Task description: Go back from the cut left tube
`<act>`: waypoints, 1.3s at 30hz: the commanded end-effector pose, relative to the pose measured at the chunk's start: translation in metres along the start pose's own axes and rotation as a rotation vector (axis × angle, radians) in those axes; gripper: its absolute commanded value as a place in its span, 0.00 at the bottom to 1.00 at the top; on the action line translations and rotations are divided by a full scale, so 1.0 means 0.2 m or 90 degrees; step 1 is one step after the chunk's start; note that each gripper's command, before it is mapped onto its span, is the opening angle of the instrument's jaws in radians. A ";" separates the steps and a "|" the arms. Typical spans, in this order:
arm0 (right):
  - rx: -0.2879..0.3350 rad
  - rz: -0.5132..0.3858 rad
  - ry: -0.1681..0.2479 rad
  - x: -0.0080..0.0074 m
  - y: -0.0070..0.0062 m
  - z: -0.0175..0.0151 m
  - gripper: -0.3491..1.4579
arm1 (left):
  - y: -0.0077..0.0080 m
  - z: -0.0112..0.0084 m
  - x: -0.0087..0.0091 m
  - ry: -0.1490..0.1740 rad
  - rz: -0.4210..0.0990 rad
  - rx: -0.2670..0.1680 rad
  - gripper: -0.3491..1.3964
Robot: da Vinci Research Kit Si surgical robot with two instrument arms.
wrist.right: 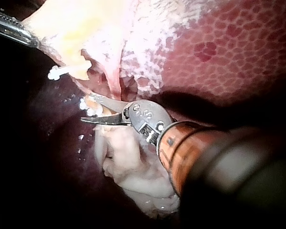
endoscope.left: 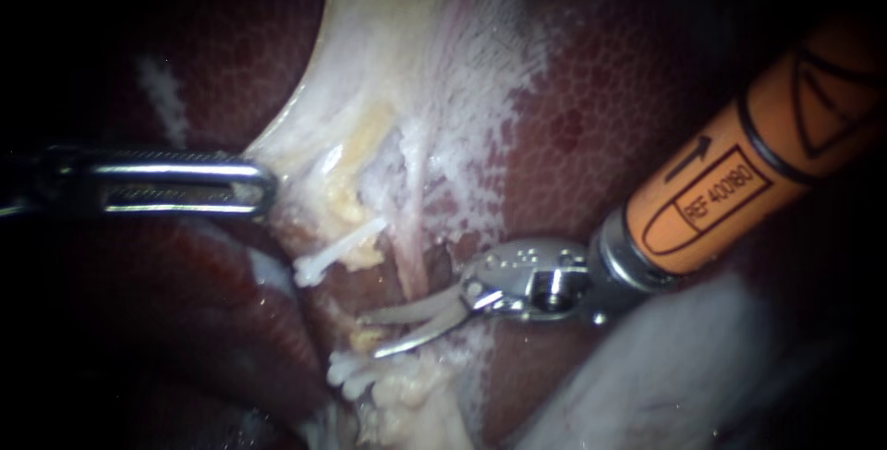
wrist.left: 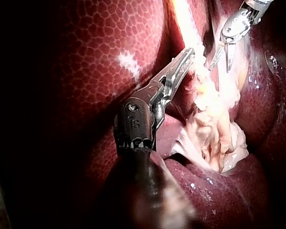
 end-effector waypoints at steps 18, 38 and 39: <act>-0.172 -0.113 -0.007 0.010 0.004 -0.055 0.75 | 0.002 0.000 0.001 0.000 0.000 -0.001 0.00; -0.279 -0.198 -0.047 0.014 -0.001 -0.060 0.99 | 0.003 0.000 0.001 -0.001 0.000 -0.003 0.00; -0.279 -0.198 -0.047 0.014 -0.002 -0.060 0.99 | 0.004 0.000 0.001 -0.001 0.000 -0.003 0.00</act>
